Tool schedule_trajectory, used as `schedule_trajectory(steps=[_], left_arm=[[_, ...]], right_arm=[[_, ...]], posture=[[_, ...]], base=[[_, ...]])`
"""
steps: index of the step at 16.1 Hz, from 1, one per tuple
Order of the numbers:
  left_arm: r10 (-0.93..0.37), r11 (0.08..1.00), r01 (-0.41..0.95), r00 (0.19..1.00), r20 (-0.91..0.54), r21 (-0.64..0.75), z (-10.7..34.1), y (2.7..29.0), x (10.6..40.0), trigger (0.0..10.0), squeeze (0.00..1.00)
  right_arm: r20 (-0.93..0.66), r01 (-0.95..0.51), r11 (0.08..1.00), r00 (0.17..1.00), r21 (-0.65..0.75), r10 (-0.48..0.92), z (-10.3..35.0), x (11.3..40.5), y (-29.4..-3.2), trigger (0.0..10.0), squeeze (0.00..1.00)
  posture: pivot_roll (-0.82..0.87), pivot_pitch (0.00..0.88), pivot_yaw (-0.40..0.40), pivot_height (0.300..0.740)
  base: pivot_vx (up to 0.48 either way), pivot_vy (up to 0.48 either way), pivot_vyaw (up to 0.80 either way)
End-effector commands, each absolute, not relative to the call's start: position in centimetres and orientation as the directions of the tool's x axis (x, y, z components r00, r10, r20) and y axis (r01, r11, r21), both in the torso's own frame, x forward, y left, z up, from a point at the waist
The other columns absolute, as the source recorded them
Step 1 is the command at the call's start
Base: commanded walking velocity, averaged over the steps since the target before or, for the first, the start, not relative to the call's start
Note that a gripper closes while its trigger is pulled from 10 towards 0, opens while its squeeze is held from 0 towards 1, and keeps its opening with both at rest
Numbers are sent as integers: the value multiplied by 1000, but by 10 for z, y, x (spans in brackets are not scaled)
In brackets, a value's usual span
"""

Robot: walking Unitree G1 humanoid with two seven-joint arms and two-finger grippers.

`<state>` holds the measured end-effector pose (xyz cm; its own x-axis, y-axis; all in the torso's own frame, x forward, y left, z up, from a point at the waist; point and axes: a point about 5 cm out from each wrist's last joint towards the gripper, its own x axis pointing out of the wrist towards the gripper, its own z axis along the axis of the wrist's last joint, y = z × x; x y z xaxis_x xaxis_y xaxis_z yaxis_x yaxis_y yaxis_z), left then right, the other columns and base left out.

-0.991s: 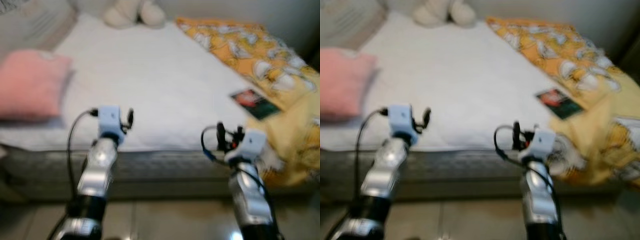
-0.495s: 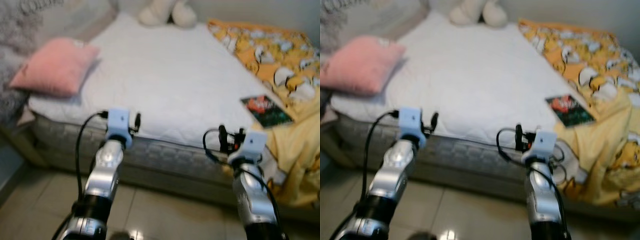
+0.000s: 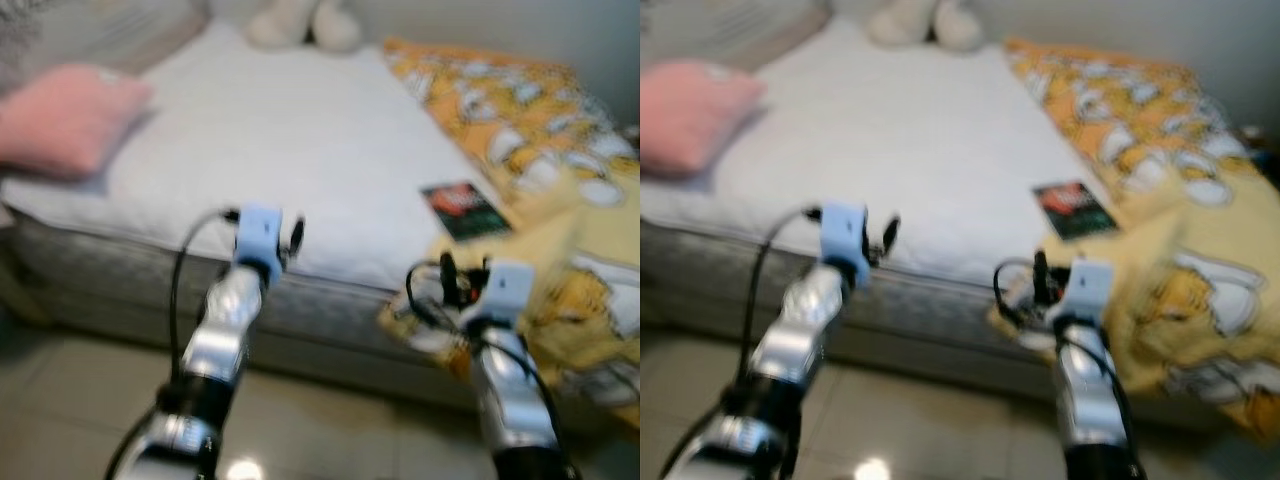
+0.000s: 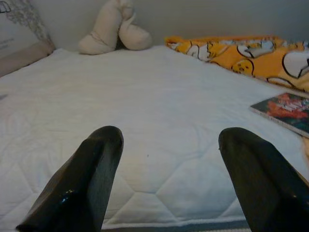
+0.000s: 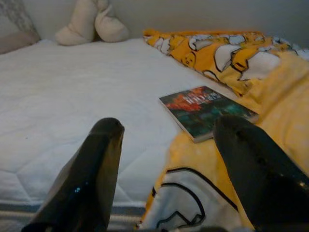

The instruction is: Clean up the room

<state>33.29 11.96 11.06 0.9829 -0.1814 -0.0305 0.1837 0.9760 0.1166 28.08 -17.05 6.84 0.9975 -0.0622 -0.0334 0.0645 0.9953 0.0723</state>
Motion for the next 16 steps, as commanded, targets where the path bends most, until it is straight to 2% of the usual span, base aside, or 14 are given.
schedule_trajectory(steps=[1, 8, 10, 15, 16], left_arm=[[-196, 974, 198, 980, -30, 112, 111, 117, 334, 10000, 0], [-209, 970, 210, 978, -24, 121, 112, 115, 338, 10000, 0], [-193, 973, 194, 981, -22, 125, 112, 117, 339, 10000, 0], [-244, 964, 241, 970, 7, 108, 115, 112, 337, 10000, 0], [-261, 960, 258, 965, 10, 107, 116, 111, 337, 10000, 0]], right_arm=[[-25, 54, 997, 998, 63, -53, 71, 282, -170, 10000, 0], [-28, 50, 997, 998, 56, -48, 69, 283, -168, 10000, 0], [-31, 46, 997, 999, 55, -45, 68, 283, -168, 10000, 0], [-34, 40, 998, 999, 54, -38, 67, 284, -167, 10000, 0], [-33, 38, 998, 999, 55, -36, 67, 284, -166, 10000, 0]], posture=[[17, 0, -16, 740], [16, 0, -11, 740], [18, 0, -12, 740], [22, 0, -12, 740], [21, 0, -12, 740]], base=[[274, -390, 0], [312, -359, 0], [0, 0, 0], [0, 0, 0], [0, 480, 0]])
